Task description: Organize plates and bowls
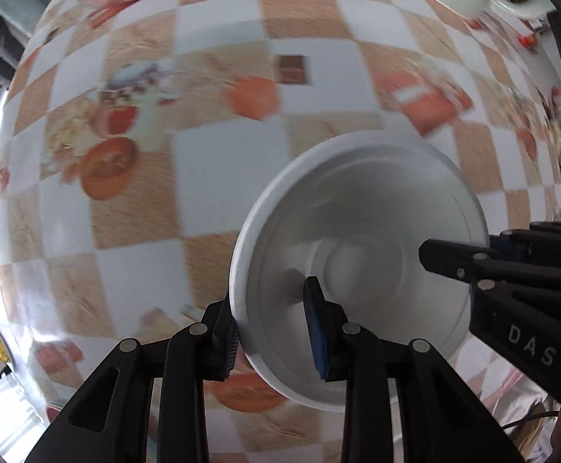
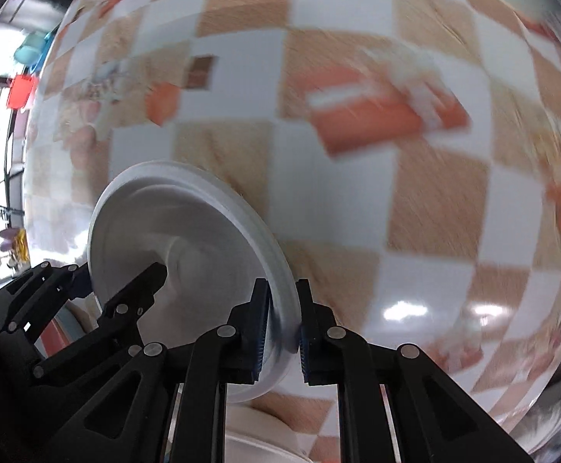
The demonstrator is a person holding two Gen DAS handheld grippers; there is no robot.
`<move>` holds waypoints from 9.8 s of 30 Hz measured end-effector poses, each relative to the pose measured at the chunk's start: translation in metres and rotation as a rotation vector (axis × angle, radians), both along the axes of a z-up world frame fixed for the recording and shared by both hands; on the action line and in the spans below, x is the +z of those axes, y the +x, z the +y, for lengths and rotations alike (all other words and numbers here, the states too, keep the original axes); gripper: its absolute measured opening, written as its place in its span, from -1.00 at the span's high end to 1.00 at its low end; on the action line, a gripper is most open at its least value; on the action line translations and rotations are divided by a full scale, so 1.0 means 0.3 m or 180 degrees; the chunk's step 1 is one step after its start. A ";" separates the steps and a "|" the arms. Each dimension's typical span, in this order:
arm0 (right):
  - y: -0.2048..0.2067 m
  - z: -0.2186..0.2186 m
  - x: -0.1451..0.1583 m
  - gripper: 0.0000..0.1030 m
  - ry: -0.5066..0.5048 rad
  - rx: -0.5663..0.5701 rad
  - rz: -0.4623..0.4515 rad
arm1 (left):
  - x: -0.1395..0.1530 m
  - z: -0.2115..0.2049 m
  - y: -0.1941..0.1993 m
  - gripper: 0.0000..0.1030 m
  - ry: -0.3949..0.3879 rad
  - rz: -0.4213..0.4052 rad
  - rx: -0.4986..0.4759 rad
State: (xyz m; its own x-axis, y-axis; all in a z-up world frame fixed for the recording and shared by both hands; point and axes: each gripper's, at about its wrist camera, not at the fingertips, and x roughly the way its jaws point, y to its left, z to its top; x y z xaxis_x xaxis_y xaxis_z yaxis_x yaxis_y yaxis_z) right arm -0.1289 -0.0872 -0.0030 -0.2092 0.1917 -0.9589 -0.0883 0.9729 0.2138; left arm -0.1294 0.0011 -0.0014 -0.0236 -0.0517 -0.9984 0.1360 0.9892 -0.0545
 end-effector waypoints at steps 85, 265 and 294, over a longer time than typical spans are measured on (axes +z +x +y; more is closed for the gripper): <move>-0.532 -0.284 0.206 0.69 0.0099 -0.0928 -0.0030 | 0.269 -0.093 -0.493 -0.28 0.0171 -0.0323 -0.0853; -0.432 0.332 -0.013 0.58 0.0252 -0.0199 0.0237 | -0.085 0.296 -0.475 0.33 -0.0013 0.0232 0.0122; -0.434 0.330 0.220 0.57 0.0165 0.0089 -0.0048 | 0.290 0.409 -0.621 0.33 -0.0041 -0.0223 0.0403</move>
State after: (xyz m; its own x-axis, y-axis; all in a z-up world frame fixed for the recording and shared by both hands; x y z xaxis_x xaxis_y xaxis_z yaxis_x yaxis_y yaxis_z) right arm -0.2591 0.0119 0.0631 -0.2006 0.2354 -0.9510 -0.1189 0.9577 0.2621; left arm -0.3157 0.1238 0.0857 0.0536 -0.0627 -0.9966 0.0139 0.9980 -0.0620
